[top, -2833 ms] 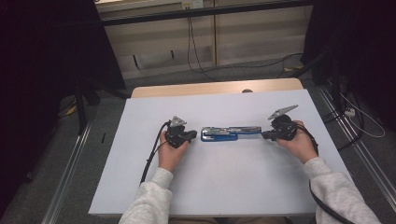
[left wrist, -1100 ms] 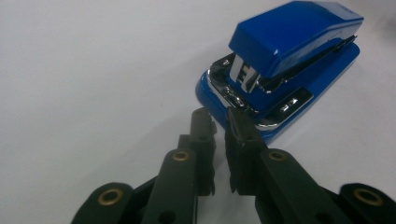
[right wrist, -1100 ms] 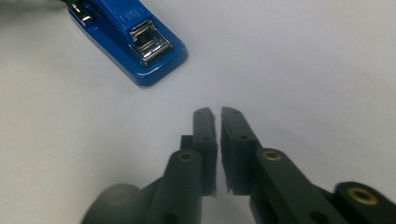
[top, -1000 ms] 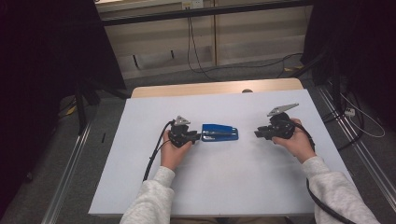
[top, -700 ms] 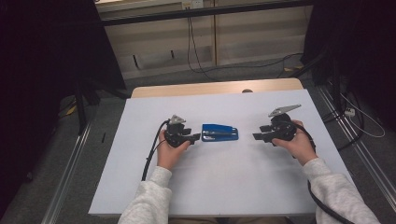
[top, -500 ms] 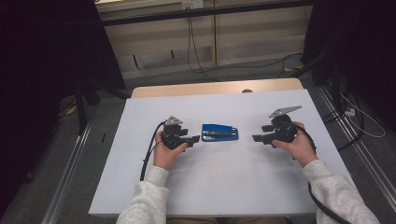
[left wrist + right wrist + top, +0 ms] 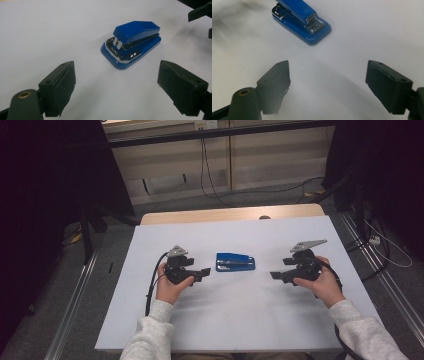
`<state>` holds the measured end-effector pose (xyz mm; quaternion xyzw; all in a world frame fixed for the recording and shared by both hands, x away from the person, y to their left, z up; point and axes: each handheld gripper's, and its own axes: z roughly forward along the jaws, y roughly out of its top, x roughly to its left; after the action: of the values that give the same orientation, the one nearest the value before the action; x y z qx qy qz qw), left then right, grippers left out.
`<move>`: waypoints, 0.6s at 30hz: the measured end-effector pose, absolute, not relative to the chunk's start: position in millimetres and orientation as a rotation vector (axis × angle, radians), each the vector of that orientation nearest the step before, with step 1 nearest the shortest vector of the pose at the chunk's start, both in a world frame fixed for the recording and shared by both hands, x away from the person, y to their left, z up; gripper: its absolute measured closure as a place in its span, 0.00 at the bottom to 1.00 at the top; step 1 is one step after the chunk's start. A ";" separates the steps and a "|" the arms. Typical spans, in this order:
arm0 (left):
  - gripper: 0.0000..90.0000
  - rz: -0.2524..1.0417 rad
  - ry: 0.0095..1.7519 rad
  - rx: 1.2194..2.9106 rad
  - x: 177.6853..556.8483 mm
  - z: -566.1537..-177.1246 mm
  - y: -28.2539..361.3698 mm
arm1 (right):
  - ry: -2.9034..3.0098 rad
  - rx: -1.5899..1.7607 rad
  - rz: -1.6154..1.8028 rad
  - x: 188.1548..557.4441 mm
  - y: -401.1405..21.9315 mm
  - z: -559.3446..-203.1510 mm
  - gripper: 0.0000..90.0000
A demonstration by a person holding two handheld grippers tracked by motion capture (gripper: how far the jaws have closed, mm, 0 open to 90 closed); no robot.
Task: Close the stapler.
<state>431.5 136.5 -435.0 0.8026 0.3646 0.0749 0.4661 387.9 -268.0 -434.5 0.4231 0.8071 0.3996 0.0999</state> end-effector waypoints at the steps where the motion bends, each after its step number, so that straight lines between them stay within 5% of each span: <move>1: 0.16 0.184 0.895 1.970 431.5 -435.0 136.5 | 2.386 1.251 1.181 387.9 -268.0 -434.5 0.21; 18: 0.14 0.204 0.880 1.977 410.9 -430.5 156.8 | 2.397 1.229 1.184 360.2 -272.1 -432.0 0.16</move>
<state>410.9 156.8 -430.5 0.8050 0.3585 0.0832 0.4654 360.2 -272.1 -432.0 0.4157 0.8106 0.4004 0.0994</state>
